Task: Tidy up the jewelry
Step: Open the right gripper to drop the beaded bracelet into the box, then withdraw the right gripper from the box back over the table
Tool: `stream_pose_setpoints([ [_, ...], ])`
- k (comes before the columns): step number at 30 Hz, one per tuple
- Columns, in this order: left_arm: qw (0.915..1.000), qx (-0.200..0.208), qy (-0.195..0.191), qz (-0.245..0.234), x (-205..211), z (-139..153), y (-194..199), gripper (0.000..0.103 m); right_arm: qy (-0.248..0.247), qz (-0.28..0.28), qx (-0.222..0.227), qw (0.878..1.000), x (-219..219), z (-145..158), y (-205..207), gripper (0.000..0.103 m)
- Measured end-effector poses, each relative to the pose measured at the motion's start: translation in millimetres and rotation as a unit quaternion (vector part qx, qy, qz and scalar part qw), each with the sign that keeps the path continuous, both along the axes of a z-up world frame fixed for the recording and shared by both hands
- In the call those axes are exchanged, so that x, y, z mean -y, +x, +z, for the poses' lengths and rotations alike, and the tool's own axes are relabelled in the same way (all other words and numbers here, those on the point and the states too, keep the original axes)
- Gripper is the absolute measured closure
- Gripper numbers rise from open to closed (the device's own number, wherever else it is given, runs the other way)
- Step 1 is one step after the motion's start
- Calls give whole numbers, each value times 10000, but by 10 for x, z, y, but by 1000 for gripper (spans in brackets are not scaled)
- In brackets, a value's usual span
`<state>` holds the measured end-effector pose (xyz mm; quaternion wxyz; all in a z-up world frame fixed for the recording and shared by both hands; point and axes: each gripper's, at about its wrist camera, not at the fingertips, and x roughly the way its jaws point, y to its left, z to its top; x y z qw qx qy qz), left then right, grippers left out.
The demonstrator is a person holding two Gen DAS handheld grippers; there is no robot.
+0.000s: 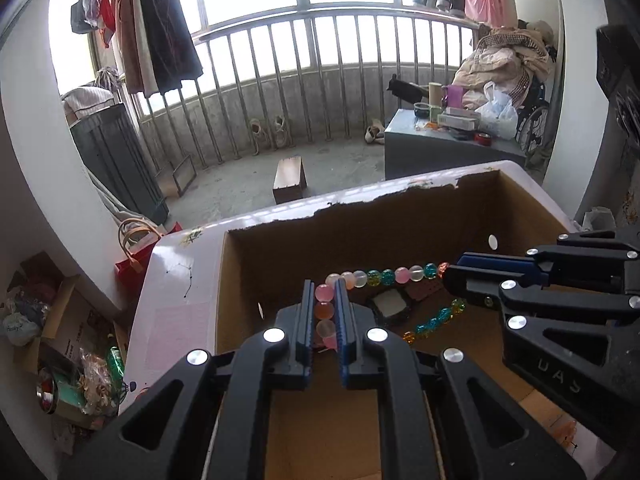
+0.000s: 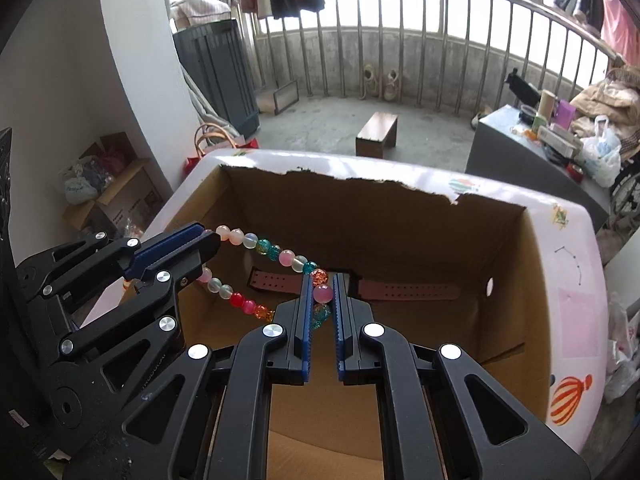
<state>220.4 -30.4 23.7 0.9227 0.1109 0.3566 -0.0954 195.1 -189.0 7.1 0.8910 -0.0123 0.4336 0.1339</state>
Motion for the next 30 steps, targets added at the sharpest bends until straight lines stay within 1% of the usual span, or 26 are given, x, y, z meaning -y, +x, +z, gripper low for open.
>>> stream_pose_setpoints([
  [4,9979,-631,80,157,-17,-145,173,94,197,2,-754,9970,-73,-221,244,95],
  [7,9941,-1049,145,249,-29,-251,287,94,407,-43,-1245,9914,-71,-347,352,95],
  [11,9898,-1358,309,307,-6,-291,327,93,642,-32,-1780,9819,-88,-474,463,95],
  [14,9882,-1432,385,394,-8,-303,333,93,735,-89,-1943,9782,-62,-497,503,91],
  [19,9881,-1424,314,495,-58,-274,285,93,773,-104,-1875,9792,-25,-442,509,91],
  [21,9888,-1386,244,504,-90,-227,261,93,797,-120,-1778,9808,5,-401,476,91],
  [24,9903,-1277,129,525,-173,-118,179,93,795,-103,-1461,9860,89,-248,364,91],
  [27,9923,-1103,-81,550,-338,23,38,90,634,-162,-986,9930,252,-19,158,90],
  [28,9929,-1025,-147,583,-413,62,-17,83,540,-212,-787,9952,330,62,72,85],
  [29,9931,-976,-247,595,-489,85,-56,78,408,-316,-599,9969,419,130,-8,76],
  [30,9927,-987,-448,535,-558,95,-87,78,310,-426,-443,9976,506,176,-68,73],
])
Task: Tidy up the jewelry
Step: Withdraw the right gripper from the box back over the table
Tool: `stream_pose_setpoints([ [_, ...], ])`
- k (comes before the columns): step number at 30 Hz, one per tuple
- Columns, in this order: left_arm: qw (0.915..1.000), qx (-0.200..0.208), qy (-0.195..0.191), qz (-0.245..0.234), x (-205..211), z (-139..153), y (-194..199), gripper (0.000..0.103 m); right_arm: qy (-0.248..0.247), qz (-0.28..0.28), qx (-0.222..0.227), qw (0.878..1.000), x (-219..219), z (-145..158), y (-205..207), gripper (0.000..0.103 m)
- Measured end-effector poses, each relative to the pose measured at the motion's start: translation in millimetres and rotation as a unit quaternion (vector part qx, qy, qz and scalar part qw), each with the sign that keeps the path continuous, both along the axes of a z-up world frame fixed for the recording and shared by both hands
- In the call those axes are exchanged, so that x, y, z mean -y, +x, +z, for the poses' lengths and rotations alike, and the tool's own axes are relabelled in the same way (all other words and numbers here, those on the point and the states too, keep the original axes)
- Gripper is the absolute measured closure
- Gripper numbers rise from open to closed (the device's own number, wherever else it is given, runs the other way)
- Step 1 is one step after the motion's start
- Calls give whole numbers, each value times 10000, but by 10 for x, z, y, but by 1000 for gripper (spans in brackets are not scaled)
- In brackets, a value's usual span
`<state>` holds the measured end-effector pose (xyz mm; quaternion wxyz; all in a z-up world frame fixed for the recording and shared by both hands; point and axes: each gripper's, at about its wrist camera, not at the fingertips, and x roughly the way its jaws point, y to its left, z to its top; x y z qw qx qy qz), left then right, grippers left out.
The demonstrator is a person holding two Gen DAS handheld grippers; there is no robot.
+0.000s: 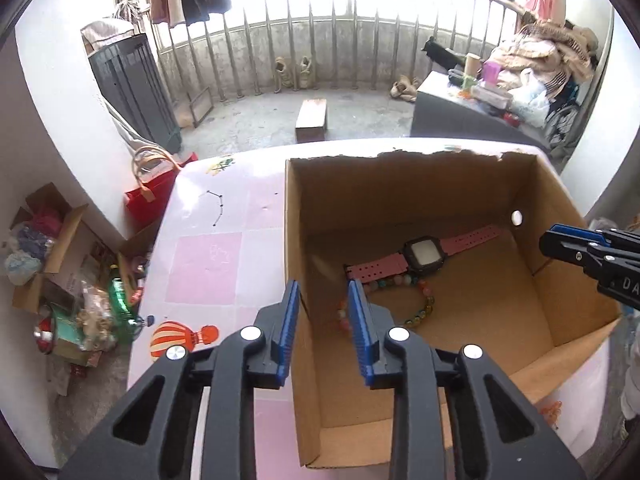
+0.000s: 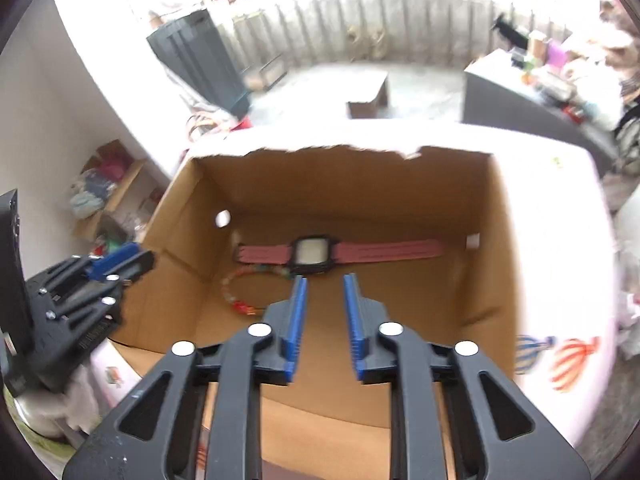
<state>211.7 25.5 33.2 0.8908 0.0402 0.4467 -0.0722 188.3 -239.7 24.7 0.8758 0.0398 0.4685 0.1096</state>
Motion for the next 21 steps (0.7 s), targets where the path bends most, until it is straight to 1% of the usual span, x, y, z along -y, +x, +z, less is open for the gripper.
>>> stream_pose_setpoints([
  [1,9999,28,11,104,-44,9,-23,74,-103,-137,111,9998,104,27,-51,71],
  [2,9993,41,223,307,-69,-3,-33,61,-253,-315,167,9990,206,33,-84,71],
  [3,9989,57,287,379,-87,-5,-41,59,-364,-467,182,9981,305,30,-105,71],
  [5,9990,99,-12,442,-163,19,-87,59,-370,-675,138,9969,466,-18,-128,72],
  [6,9986,86,-105,520,-191,20,-103,58,-286,-684,91,9972,534,-43,-139,73],
  [7,9983,45,-155,552,-201,5,-105,54,-179,-642,33,9978,561,-69,-144,73],
  [8,9983,-21,-164,550,-196,-29,-96,51,-186,-625,4,9979,552,-94,-149,73],
  [10,9980,-128,-66,619,-179,-133,-79,50,-426,-622,110,9971,530,-67,-186,74],
  [11,9978,-155,-80,647,-182,-178,-77,49,-558,-688,230,9958,500,-47,-218,75],
  [14,9974,-123,-222,678,-183,-272,-117,49,-698,-795,752,9915,488,80,-414,72],
  [16,9978,-73,-221,618,-159,-317,-153,49,-770,-923,934,9883,528,97,-495,69],
  [18,9983,-91,-176,541,-115,-370,-161,49,-837,-1110,863,9865,625,32,-486,67],
  [21,9986,-181,-179,454,-55,-446,-156,50,-549,-1189,394,9906,769,-189,-385,67],
])
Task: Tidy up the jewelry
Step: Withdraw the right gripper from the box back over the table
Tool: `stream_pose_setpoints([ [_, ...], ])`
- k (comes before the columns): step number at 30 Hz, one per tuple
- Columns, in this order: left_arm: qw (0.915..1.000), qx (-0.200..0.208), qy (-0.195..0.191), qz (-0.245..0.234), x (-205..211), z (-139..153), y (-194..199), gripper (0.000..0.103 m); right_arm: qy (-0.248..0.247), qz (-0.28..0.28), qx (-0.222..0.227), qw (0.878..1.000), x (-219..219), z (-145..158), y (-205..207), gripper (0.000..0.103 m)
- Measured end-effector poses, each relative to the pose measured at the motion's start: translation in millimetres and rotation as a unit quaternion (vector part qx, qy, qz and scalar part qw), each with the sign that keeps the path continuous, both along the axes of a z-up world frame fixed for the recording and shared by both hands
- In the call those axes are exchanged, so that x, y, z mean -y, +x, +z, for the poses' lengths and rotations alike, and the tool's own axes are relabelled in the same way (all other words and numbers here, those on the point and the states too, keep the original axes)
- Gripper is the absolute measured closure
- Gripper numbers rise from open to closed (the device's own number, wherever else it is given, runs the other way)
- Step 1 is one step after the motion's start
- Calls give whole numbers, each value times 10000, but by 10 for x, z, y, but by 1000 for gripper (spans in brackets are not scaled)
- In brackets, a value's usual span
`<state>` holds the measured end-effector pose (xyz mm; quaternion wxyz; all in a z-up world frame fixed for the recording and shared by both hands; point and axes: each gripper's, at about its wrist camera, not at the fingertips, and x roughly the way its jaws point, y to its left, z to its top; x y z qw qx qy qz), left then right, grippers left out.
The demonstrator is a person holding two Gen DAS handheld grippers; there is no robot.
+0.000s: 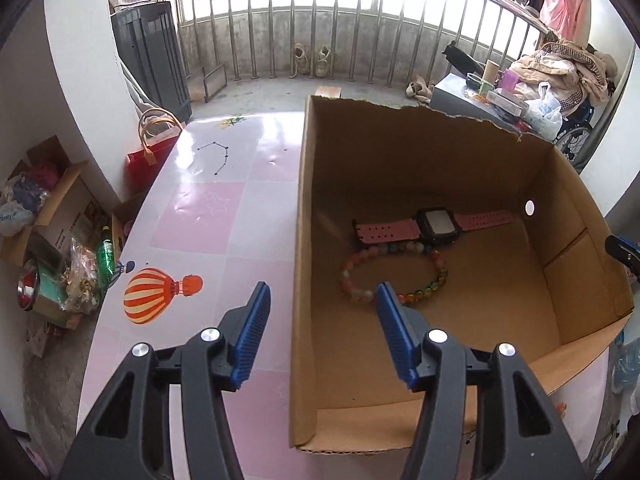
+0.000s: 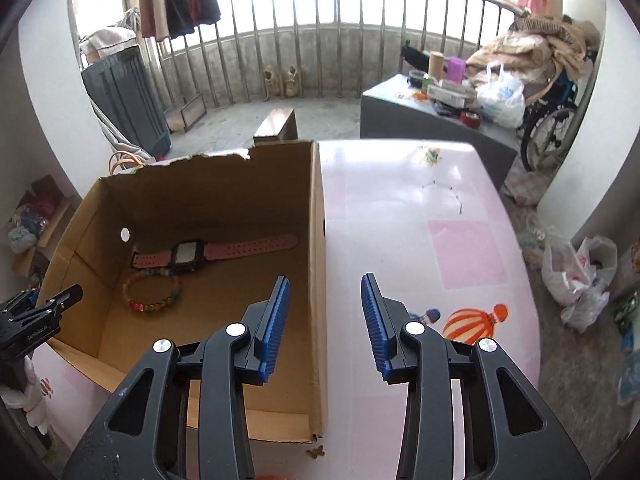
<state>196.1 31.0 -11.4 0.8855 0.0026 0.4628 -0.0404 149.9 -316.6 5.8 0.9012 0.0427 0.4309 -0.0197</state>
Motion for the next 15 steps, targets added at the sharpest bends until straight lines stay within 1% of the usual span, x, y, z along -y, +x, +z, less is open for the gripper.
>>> stream_pose_setpoints([
  [1,10000,-11,-16,-6,12,-17,0,57,143,17,-149,9998,22,-81,35,72],
  [2,10000,-39,-37,-30,25,-41,-4,67,241,14,-269,9993,50,-147,62,87],
  [3,10000,-54,2,-18,38,-54,-4,68,319,29,-365,9988,67,-202,81,90],
  [4,10000,-33,77,14,47,-57,-7,73,500,98,-390,9979,67,-226,83,96],
  [5,9999,-25,104,22,47,-57,-10,74,540,98,-379,9978,50,-216,68,97],
  [8,10000,-77,39,23,4,-54,-31,79,112,118,-341,9993,-76,-186,30,98],
  [9,10000,-85,45,2,0,-51,-54,79,67,111,-349,9993,-91,-184,-6,98],
  [11,9999,-82,97,-45,2,-49,-104,79,133,117,-356,9992,-67,-191,-78,98],
  [15,9998,-72,59,-161,20,-48,-285,79,186,77,-360,9991,-16,-194,-284,98],
])
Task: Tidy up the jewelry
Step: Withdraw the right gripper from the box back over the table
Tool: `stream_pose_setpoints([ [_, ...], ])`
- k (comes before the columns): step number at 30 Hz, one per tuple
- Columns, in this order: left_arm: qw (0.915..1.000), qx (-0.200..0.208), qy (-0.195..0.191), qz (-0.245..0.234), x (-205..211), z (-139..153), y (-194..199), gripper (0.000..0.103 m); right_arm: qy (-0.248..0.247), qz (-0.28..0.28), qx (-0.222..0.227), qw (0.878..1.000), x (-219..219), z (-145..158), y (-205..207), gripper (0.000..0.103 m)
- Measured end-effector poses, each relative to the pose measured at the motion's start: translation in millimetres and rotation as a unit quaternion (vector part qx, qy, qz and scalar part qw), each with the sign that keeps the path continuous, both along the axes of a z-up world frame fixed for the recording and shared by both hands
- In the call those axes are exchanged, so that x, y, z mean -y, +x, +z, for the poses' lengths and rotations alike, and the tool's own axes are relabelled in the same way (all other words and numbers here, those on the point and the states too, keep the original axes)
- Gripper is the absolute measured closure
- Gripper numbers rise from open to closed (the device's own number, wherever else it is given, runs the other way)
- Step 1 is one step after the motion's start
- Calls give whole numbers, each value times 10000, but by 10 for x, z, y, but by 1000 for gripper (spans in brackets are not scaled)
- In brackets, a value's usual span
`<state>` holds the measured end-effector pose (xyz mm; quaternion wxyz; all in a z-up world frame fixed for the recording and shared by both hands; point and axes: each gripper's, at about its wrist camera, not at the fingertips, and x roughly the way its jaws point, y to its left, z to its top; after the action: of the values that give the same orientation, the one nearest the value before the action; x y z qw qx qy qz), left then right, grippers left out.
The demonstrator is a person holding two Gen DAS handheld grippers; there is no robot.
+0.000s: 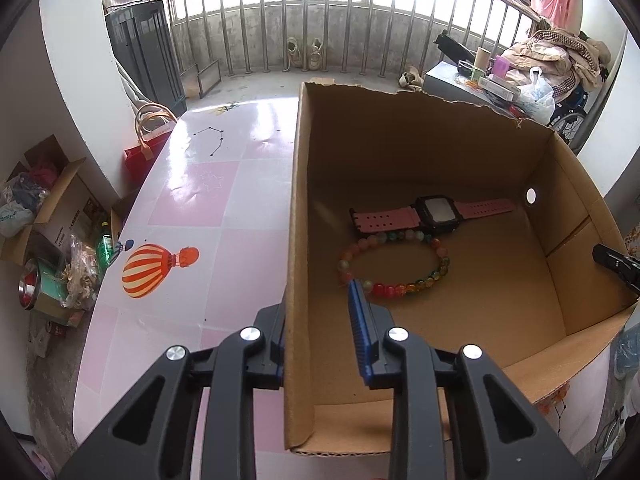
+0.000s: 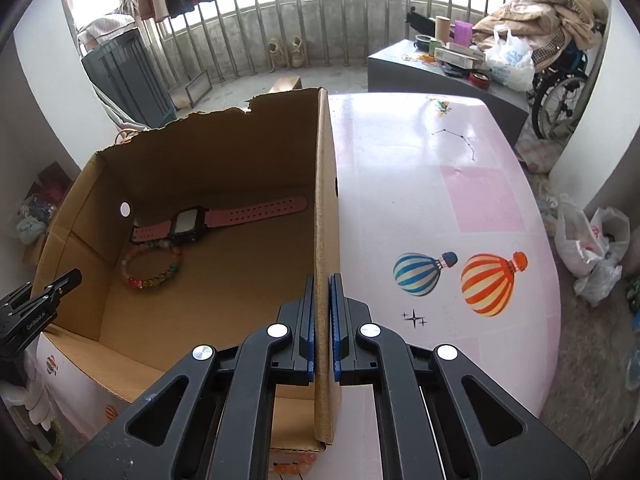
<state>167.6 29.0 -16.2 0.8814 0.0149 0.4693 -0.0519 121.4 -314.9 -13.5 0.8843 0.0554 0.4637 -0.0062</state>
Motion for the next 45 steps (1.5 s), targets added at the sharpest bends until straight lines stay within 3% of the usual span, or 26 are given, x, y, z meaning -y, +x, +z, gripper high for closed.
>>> stream_pose_setpoints([
  [13,9998,96,-175,-69,-19,15,-478,79,362,-122,3,9993,89,-6,-375,96],
  [23,9997,197,-134,-103,-63,62,-169,79,474,-174,73,9987,13,-4,-192,95],
  [34,9986,489,-114,-161,-46,22,-261,76,503,-107,236,9984,-24,-28,-284,89],
  [36,9974,702,-48,-181,-49,59,-322,72,502,-98,380,9980,-20,5,-335,80],
  [38,9957,913,14,-154,-78,113,-403,58,436,-149,584,9972,-12,77,-420,67],
  [40,9936,1120,-46,-103,-146,184,-512,56,355,-186,861,9955,-9,184,-548,60],
  [44,9864,1626,-237,-42,-307,343,-809,39,3,-290,1585,9869,-46,433,-922,18],
  [45,9841,1752,-273,-62,-332,372,-883,37,-145,-343,1757,9837,-65,480,-1020,15],
])
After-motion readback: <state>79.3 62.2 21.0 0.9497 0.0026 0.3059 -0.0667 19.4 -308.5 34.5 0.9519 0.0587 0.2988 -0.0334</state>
